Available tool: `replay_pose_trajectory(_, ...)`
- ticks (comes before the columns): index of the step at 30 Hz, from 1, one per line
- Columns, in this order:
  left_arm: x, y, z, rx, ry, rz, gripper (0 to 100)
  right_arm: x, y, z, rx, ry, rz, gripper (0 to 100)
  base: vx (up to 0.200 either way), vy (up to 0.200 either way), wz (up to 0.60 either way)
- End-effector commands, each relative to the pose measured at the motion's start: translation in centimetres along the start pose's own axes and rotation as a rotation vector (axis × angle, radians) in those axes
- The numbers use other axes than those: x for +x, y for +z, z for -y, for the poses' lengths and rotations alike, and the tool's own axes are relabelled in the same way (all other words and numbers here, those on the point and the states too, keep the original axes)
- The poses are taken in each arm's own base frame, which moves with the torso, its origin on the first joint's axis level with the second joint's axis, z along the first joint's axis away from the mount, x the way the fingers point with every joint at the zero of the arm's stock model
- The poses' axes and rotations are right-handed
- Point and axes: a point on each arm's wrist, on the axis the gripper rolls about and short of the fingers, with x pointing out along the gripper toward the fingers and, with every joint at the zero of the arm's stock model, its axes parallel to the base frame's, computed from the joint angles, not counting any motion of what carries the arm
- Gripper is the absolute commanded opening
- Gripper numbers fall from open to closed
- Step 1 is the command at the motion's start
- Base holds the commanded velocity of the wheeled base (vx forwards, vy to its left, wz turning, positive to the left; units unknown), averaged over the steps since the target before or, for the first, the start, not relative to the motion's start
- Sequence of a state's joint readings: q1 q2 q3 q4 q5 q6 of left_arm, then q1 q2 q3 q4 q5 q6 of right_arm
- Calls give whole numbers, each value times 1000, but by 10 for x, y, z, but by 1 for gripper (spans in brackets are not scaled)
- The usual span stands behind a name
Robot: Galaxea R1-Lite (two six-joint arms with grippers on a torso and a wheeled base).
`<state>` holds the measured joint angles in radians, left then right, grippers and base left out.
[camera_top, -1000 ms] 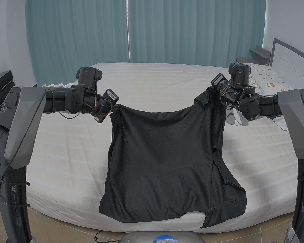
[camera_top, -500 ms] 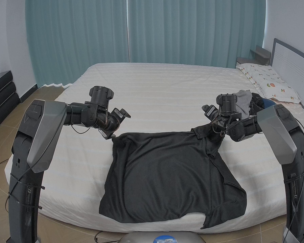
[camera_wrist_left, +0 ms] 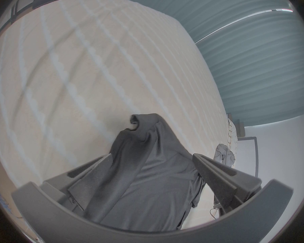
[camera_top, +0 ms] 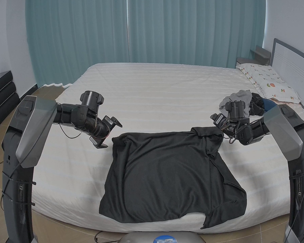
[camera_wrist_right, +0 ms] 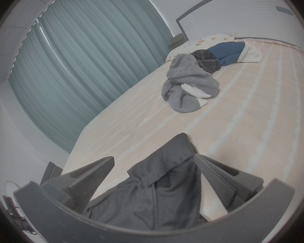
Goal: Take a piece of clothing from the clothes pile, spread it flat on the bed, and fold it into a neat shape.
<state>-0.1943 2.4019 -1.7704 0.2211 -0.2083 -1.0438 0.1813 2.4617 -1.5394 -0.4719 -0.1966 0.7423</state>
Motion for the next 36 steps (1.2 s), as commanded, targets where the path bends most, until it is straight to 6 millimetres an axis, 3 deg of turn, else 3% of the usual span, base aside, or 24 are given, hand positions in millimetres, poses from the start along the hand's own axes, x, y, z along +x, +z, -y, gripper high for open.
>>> replay_pose_trajectory(1,-47,-10,-9,-1,-62,-4,100,-33,6,5,-3,23,-76,100,0,0,0)
replay_pose_trajectory(11,-60,-37,-45,3,-99,-25,100,-34,0,23,19,-5,-129,100,0,0,0)
replay_pose_trajectory(17,-59,-49,-61,4,-116,-20,100,-29,-28,33,25,-21,-227,100,0,0,0)
replay_pose_trajectory(20,-54,-56,-69,-21,-143,-24,100,-20,-51,35,62,-40,-273,100,0,0,0)
replay_pose_trajectory(26,-52,-61,-79,-30,-138,-29,100,-6,-64,42,78,-56,-294,100,0,0,0)
replay_pose_trajectory(36,-49,-63,-82,-31,-142,-67,100,1,-54,38,139,-40,-257,100,0,0,0)
